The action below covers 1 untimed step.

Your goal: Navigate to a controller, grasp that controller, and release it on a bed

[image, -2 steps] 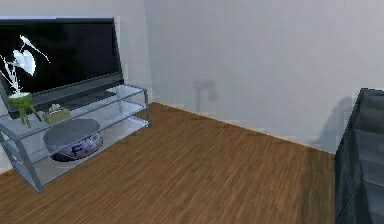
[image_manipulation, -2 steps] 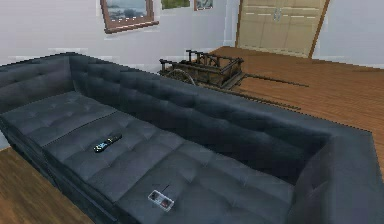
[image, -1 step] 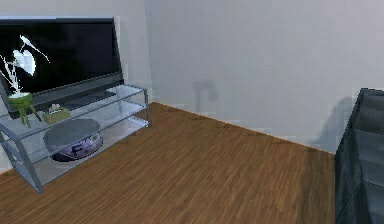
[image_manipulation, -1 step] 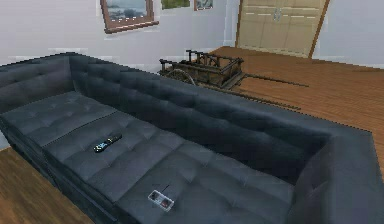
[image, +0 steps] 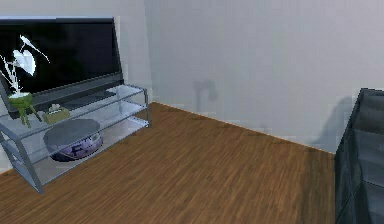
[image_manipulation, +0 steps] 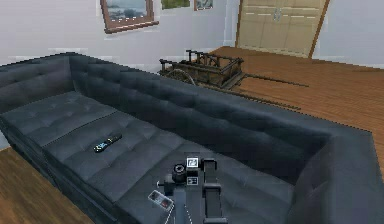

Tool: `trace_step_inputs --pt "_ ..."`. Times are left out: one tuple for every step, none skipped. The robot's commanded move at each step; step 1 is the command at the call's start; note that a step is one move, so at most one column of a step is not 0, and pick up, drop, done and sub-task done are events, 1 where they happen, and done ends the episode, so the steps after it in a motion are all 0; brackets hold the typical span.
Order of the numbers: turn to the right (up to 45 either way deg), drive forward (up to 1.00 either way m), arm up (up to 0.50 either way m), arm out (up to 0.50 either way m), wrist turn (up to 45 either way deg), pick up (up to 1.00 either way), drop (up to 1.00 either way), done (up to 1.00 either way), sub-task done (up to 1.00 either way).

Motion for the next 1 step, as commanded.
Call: trace_step_inputs --pt "0.0 0.0 0.0 0.0 45.0 0.0 0.0 0.0 0.0"
